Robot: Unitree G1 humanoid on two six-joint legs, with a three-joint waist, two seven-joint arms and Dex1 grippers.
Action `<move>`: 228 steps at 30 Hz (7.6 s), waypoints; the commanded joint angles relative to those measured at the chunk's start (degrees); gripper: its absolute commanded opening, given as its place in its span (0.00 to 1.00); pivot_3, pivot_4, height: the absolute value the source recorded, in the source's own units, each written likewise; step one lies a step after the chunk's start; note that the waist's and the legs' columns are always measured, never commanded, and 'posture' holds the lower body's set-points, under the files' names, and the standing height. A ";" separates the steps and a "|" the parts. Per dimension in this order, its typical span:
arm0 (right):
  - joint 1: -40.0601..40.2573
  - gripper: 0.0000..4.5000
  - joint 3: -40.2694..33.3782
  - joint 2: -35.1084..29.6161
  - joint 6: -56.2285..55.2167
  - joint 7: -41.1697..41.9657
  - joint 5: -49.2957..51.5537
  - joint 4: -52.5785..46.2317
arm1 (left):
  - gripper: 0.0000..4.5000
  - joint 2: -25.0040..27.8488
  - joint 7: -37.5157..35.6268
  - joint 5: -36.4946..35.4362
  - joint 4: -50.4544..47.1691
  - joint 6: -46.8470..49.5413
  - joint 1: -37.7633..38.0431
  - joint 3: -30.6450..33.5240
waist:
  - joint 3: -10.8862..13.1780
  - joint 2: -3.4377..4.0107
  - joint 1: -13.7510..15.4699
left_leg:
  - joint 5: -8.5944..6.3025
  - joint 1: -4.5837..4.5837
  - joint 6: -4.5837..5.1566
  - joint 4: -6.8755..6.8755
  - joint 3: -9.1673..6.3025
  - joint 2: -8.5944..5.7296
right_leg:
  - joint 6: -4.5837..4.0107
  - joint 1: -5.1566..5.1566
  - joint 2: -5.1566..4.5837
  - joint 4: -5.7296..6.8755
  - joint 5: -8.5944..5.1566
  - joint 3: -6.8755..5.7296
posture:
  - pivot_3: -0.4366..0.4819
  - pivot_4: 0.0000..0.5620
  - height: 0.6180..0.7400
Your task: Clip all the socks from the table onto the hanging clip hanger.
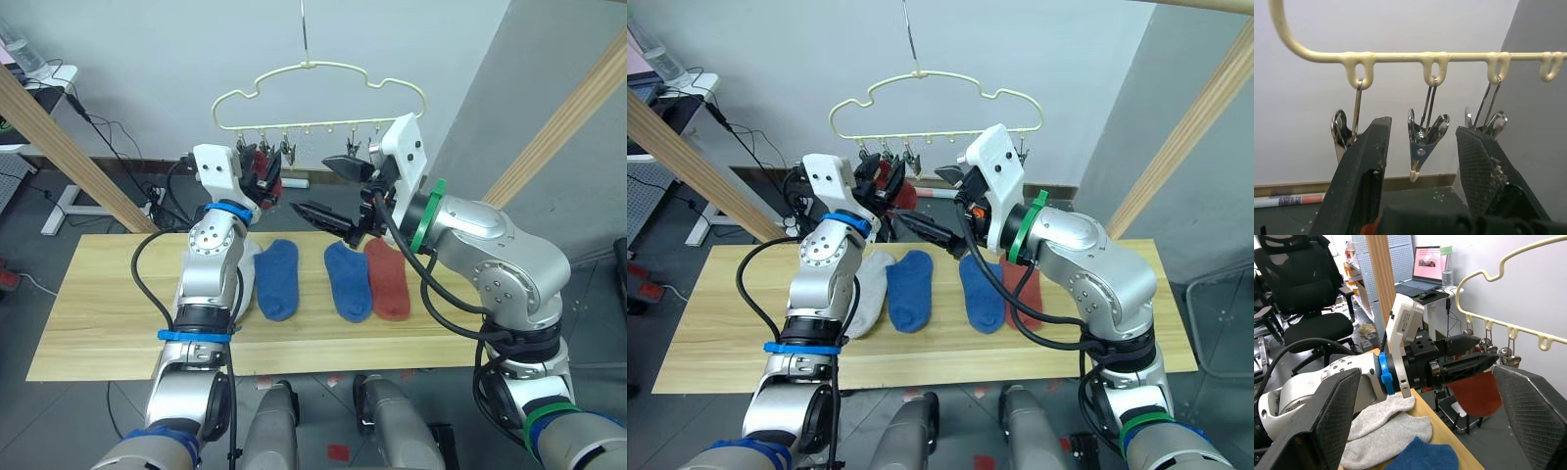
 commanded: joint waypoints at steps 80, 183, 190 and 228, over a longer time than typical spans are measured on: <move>7.25 0.01 14.95 -9.47 -38.63 19.00 -37.60 60.31 | 0.00 9.48 1.32 -38.59 -18.11 84.37 -7.37 22.79 | 0.00 -0.03 -0.98 | 0.02 0.50 -0.05 0.00 0.18 -0.03 | 0.02 0.30 -0.02 0.18 0.00 0.23 | 0.44 0.57 1.00; 16.21 1.00 -6.25 -4.22 -10.01 6.61 -4.93 -5.53 | 0.56 -0.82 -1.06 0.66 -23.03 8.93 12.97 -5.26 | -0.02 -0.08 0.51 | 0.12 0.15 -0.14 0.03 0.01 -0.02 | 0.06 0.10 0.02 0.08 0.04 0.07 | 0.37 0.51 1.00; 13.95 1.00 -6.65 -5.24 -8.83 6.19 -0.71 -5.21 | 0.56 -2.02 0.26 2.15 -20.02 6.96 10.91 -5.42 | -0.02 -0.08 0.10 | 0.11 0.13 -0.13 0.02 0.01 -0.02 | 0.06 0.10 0.02 0.07 0.04 0.07 | 0.37 0.52 1.00; 12.71 1.00 -5.31 -6.76 -9.62 2.52 0.79 -4.37 | 0.08 -2.55 1.52 4.65 -6.20 -2.94 1.61 -4.22 | -0.01 -0.08 -0.70 | 0.11 0.14 -0.12 0.04 0.02 -0.02 | 0.06 0.10 0.03 0.10 0.04 0.07 | 0.36 0.52 1.00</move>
